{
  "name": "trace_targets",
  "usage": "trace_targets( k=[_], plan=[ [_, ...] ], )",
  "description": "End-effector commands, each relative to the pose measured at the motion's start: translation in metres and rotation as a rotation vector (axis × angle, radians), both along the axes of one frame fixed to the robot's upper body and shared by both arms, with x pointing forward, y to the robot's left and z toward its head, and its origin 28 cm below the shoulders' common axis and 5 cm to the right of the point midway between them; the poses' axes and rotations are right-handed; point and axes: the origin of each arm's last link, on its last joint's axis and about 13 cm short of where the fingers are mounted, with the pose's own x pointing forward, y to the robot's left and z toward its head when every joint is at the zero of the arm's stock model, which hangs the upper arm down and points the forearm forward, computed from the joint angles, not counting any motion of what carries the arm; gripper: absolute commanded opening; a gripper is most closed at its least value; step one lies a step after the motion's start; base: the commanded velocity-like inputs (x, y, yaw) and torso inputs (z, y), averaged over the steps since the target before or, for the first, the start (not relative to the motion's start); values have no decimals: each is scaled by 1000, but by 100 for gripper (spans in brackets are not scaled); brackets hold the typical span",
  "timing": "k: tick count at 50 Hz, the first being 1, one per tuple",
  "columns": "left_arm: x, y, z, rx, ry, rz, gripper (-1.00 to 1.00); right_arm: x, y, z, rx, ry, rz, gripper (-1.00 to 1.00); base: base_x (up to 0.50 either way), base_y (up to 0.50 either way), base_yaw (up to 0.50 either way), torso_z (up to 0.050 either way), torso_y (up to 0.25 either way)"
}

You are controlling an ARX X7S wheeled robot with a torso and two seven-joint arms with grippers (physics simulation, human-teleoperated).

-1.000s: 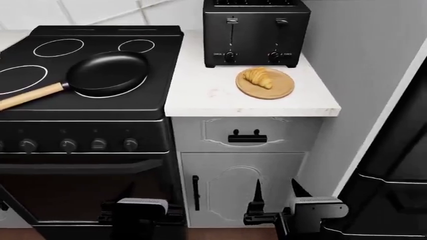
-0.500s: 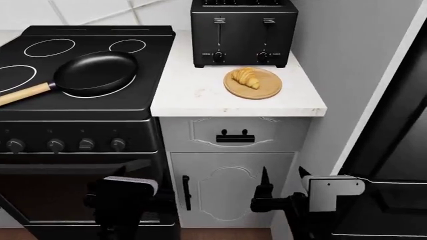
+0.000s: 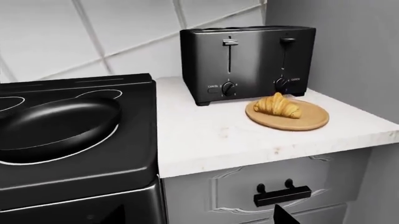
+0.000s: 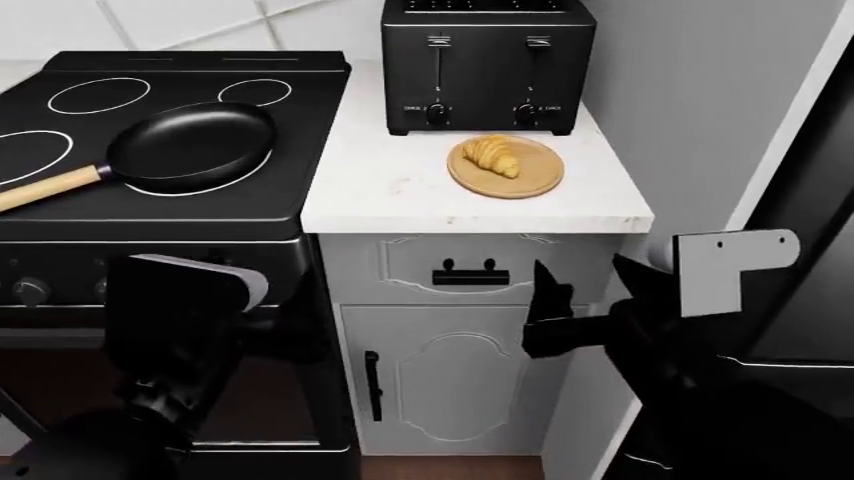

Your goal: Pick the croissant and place it on the pan. Then turn on the stove to warm the croissant.

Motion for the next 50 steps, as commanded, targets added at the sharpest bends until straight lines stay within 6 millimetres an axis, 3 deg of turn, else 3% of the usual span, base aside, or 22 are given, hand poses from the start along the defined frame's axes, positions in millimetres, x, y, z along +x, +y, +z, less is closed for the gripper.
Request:
trace_targets(
  k=[1, 13, 38, 50],
  plan=[
    [-5, 2, 25, 26, -2, -15, 100, -4, -6, 35, -25, -22, 68, 100, 211, 0, 0, 0, 0],
    [-6, 2, 28, 34, -12, -16, 100, -8, -8, 45, -30, -31, 87, 100, 481, 0, 0, 0, 0],
    [-7, 2, 30, 44, -22, -18, 100, -4, -5, 48, -32, -33, 92, 100, 500, 0, 0, 0, 1],
    [-2, 2, 25, 40, -19, -20, 100, 15, -8, 59, -50, 39, 83, 100, 32, 0, 0, 0, 0]
  ],
)
